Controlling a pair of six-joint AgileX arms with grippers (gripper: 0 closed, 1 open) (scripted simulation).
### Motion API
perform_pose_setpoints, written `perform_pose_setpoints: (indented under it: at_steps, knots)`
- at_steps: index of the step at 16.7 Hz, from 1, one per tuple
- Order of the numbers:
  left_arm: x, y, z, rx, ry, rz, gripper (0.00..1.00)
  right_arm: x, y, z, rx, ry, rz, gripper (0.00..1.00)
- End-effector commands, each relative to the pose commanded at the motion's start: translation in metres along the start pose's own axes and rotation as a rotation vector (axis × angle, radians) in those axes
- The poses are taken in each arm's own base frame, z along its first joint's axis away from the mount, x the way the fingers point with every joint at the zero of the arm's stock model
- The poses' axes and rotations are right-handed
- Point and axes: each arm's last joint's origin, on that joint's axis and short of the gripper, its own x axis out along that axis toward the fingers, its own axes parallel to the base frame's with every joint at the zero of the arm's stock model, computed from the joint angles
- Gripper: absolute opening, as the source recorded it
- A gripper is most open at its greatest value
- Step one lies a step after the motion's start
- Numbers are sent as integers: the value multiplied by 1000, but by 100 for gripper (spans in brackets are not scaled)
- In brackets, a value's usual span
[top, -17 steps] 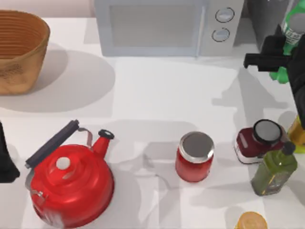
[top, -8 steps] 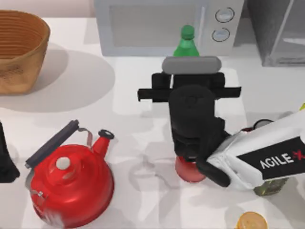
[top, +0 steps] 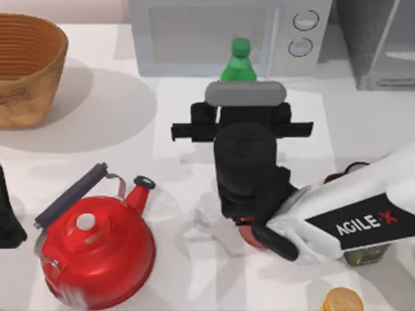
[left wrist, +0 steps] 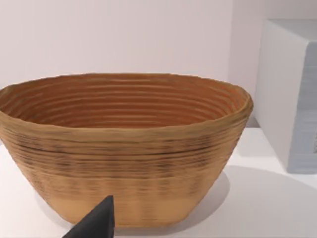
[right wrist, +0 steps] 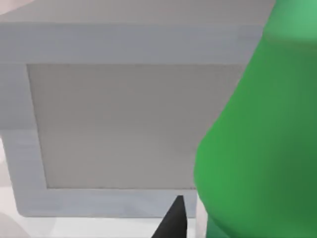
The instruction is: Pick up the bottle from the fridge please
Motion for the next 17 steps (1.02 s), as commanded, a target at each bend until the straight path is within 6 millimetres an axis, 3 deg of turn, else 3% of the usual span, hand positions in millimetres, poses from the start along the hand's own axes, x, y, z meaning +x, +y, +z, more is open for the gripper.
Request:
perform_pose_setpoints:
  at_steps: [8,12,17]
  knots:
    - [0,0,0,0,0,0,100,51,2,-33,2,-4,0,0]
    - [0,0,0,0,0,0,100,53,2,-34,3,-4,1,0]
    - [0,0,0,0,0,0,100,53,2,-34,3,-4,1,38]
